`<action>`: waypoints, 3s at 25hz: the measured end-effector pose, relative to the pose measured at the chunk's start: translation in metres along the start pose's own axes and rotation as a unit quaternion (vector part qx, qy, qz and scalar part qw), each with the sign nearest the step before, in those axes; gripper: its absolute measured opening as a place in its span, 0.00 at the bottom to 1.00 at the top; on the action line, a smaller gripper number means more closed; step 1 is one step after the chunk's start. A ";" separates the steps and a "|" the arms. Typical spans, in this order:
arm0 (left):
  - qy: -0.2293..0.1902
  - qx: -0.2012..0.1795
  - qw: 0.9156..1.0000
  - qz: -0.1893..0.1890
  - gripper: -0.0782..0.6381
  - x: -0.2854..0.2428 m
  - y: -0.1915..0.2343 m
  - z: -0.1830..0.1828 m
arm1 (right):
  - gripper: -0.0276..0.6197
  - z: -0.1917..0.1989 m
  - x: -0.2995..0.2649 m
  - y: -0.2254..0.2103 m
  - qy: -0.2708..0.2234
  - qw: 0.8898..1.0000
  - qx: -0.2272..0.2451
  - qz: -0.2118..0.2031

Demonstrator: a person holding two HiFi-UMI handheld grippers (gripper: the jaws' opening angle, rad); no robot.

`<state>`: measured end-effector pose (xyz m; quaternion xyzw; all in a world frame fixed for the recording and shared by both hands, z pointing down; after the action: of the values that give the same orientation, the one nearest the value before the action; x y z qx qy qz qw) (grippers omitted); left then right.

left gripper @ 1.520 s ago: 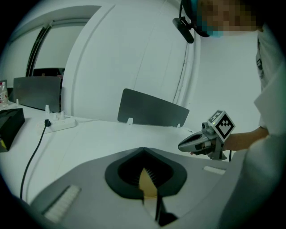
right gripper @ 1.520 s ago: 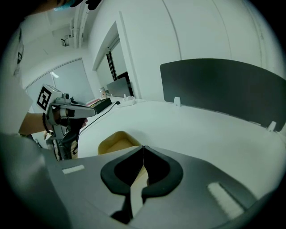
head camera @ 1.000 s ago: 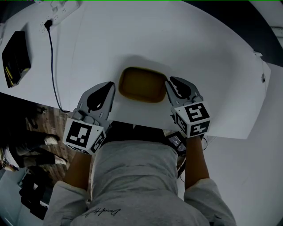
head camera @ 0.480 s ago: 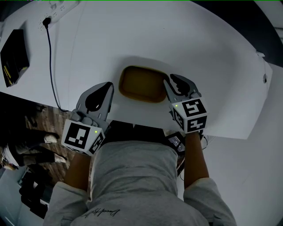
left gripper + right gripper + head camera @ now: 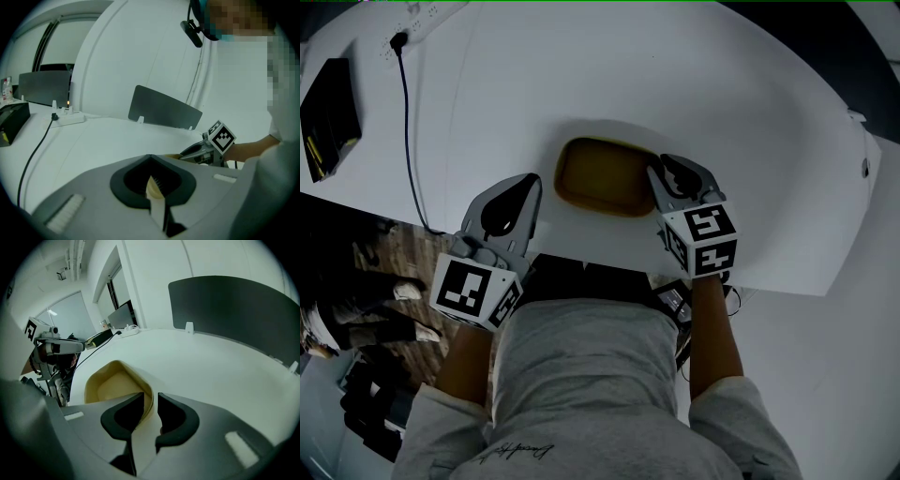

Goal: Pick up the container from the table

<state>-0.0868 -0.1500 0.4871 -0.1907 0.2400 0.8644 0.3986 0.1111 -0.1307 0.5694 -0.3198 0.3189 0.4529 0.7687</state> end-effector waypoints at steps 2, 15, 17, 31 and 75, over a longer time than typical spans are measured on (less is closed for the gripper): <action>0.001 0.001 1.000 0.000 0.11 0.001 0.001 0.000 | 0.20 -0.001 -0.001 0.000 0.001 1.000 0.000 0.003; 0.001 0.001 1.000 -0.003 0.11 0.003 0.002 0.002 | 0.10 -0.002 0.000 -0.004 0.003 1.000 -0.006 0.025; 0.001 0.001 1.000 -0.002 0.11 0.003 0.001 0.002 | 0.10 -0.002 0.000 -0.004 0.003 1.000 -0.006 0.025; -0.009 -0.002 1.000 0.000 0.11 0.009 -0.001 -0.008 | 0.09 -0.007 0.012 -0.004 -0.001 1.000 -0.016 0.027; -0.074 -0.057 0.996 0.006 0.11 0.064 -0.037 -0.061 | 0.09 -0.050 0.117 0.035 -0.071 0.997 -0.015 0.018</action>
<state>-0.0890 -0.1251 0.3944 -0.1473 0.1615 0.8907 0.3986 0.1149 -0.0989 0.4414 -0.2924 0.2627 0.4927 0.7764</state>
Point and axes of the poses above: the fingertips, and each gripper's own axes: x backward along the fingers, y to its left, z out of its underside, the point moved 2 cm from there along x, backward along the fingers, and after that the axes turned 2 degrees about -z, right-handed, at the moved point
